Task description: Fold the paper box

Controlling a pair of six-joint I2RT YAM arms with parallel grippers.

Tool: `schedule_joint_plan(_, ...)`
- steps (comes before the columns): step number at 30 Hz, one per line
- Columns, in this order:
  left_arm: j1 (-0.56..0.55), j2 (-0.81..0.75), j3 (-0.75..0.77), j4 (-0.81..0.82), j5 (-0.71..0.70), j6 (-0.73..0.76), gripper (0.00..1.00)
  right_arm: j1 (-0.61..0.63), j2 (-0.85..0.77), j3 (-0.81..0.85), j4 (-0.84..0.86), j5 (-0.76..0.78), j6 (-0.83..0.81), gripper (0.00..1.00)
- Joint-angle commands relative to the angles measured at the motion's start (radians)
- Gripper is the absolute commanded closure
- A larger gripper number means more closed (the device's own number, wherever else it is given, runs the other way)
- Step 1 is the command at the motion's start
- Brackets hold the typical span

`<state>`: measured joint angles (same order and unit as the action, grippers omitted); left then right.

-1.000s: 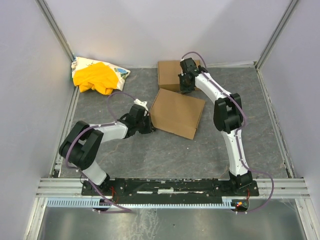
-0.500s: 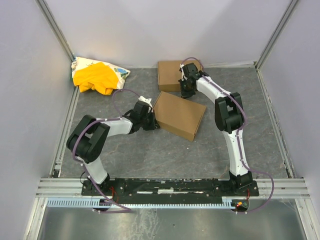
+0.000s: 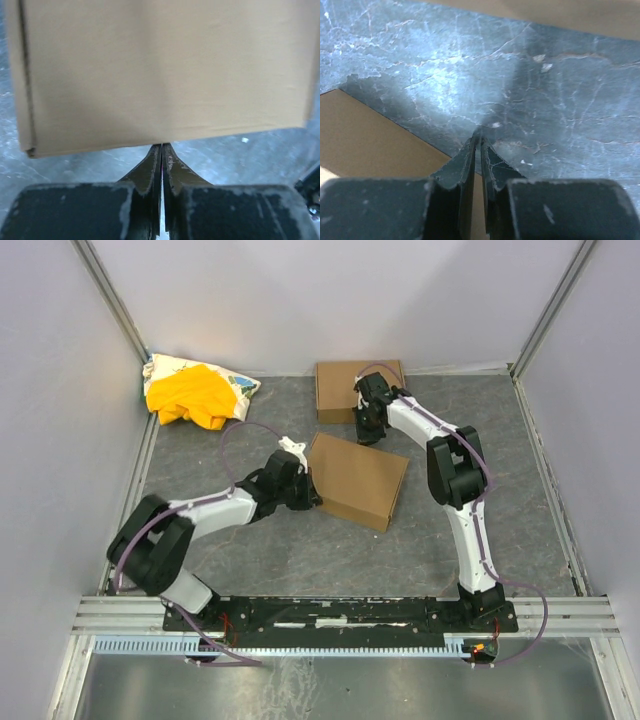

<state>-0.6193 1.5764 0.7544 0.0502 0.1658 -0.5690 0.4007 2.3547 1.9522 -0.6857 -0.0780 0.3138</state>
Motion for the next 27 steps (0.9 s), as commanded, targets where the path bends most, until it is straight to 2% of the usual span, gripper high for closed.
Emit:
schedule_joint_plan(1,-0.079,-0.160,0.017,-0.025,-0.039,0.011,0.92,0.008,-0.018,-0.005,-0.085,0.007,0.040,0.84)
schedule_joint_plan(6,-0.229,-0.156,0.018,0.004,-0.054,-0.052,0.91,-0.023,-0.047,-0.056,-0.100,0.043,0.048,0.84)
schedule_joint_plan(10,-0.366,-0.044,0.045,0.072,-0.071,-0.072,0.91,-0.065,-0.112,-0.177,-0.018,0.032,0.068,0.84)
schedule_joint_plan(13,-0.425,0.077,0.098,0.113,-0.075,-0.082,0.92,-0.074,-0.116,-0.180,-0.023,0.011,0.065,0.85)
schedule_joint_plan(17,-0.450,0.190,0.139,0.180,-0.107,-0.107,0.94,-0.074,-0.120,-0.184,-0.026,-0.006,0.066,0.85)
schedule_joint_plan(21,-0.452,0.232,0.138,0.277,-0.169,-0.121,0.94,-0.074,-0.125,-0.206,-0.018,-0.022,0.067,0.85)
schedule_joint_plan(25,-0.453,0.283,0.188,0.292,-0.285,-0.089,0.93,-0.073,-0.138,-0.256,0.005,-0.049,0.085,0.86)
schedule_joint_plan(27,-0.456,0.300,0.183,0.351,-0.351,-0.084,0.93,-0.070,-0.153,-0.295,0.031,-0.059,0.094,0.87)
